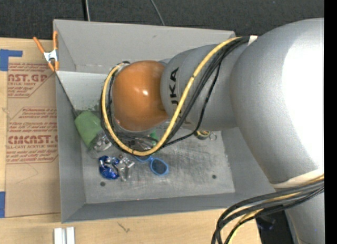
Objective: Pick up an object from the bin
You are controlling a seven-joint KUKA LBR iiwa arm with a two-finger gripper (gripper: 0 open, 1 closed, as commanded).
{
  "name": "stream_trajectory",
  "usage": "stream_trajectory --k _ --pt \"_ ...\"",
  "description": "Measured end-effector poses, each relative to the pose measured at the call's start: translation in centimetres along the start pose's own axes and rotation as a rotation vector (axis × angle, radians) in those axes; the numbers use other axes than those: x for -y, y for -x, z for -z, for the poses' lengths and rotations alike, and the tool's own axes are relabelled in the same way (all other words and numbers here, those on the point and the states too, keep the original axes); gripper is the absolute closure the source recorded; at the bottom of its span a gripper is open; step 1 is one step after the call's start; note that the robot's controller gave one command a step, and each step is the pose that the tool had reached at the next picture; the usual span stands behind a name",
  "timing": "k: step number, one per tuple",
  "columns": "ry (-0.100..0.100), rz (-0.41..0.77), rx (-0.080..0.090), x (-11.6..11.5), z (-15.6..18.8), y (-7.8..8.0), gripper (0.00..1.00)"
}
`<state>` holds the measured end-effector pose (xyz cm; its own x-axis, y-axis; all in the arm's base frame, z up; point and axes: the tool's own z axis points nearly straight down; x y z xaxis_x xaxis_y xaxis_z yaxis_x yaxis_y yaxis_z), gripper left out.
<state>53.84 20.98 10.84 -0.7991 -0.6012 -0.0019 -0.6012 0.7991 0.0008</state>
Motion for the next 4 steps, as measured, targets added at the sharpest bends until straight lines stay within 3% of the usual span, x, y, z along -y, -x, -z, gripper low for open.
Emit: stream_trajectory --k 1,2,3,4 --pt "0.002 -0.078 0.008 1.1 -3.4 -1.7 0.00" --pt "0.000 -0.077 0.004 1.0 -3.3 -1.5 0.00" --pt "-0.001 -0.078 0.013 1.1 -3.1 -1.3 1.00" --pt "-0.003 -0.078 0.006 1.0 2.9 -1.0 1.00"
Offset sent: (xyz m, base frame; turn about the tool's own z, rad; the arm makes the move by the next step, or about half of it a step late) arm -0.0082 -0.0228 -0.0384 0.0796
